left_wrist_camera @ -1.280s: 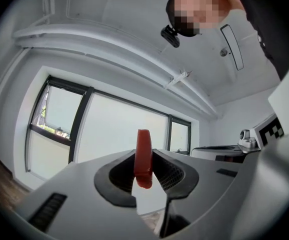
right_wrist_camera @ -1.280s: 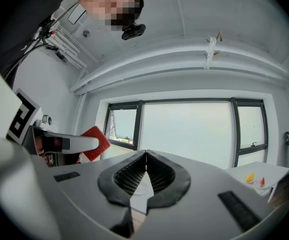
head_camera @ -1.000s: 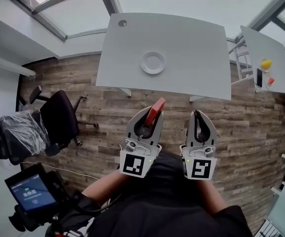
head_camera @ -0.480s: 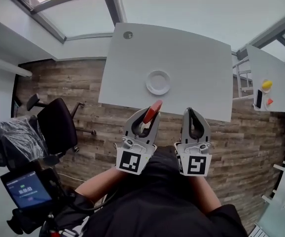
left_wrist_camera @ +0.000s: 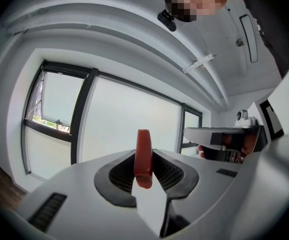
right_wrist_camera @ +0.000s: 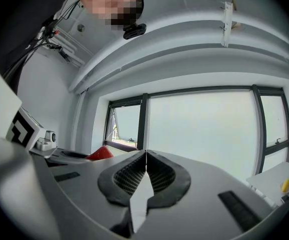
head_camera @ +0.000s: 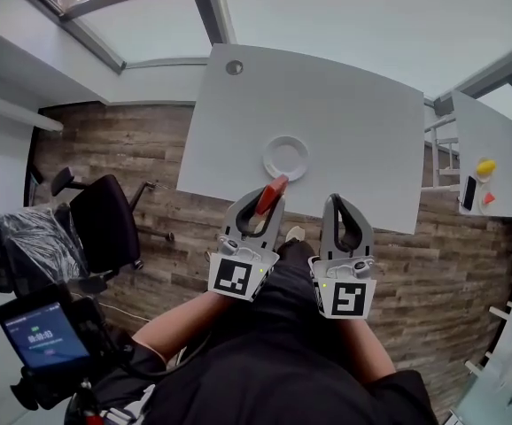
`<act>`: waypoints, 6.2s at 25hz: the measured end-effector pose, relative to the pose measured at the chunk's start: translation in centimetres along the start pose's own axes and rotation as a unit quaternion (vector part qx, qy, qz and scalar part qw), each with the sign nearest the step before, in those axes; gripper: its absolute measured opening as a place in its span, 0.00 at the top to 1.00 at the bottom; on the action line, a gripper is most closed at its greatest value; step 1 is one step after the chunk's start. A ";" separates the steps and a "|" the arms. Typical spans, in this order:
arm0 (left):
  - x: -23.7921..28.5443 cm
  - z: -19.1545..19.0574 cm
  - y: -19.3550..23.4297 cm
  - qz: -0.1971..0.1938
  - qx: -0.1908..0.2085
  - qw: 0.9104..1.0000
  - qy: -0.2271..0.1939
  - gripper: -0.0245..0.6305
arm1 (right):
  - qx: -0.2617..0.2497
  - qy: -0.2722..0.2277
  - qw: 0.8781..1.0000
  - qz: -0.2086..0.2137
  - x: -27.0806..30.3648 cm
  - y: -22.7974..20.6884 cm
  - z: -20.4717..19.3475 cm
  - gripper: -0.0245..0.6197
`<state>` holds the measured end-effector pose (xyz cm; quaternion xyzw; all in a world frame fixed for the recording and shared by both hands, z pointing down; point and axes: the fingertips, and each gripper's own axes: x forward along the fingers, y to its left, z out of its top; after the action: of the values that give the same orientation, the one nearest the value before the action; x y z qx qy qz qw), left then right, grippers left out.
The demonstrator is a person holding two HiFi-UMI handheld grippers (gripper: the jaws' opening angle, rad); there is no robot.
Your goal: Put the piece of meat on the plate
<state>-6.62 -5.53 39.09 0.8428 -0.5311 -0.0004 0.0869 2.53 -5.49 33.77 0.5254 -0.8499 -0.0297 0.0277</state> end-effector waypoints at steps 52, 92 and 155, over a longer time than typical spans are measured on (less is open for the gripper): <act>15.1 -31.2 3.3 -0.095 0.039 0.945 0.311 0.82 | -0.062 0.034 0.997 -0.022 5.1 -8.1 -2.5 0.95; 14.4 -33.0 7.3 -0.059 -0.007 0.944 0.326 0.68 | -0.050 0.058 0.997 0.004 3.4 -6.1 -4.0 0.95; 9.7 -17.6 3.7 -0.015 0.025 0.987 0.160 0.82 | -0.046 0.012 0.999 0.005 -0.7 -3.0 -0.5 0.95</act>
<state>-4.10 -13.19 57.87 0.8419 -0.4975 0.1463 0.1496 5.57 -6.27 34.05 0.5199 -0.8497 -0.0625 0.0620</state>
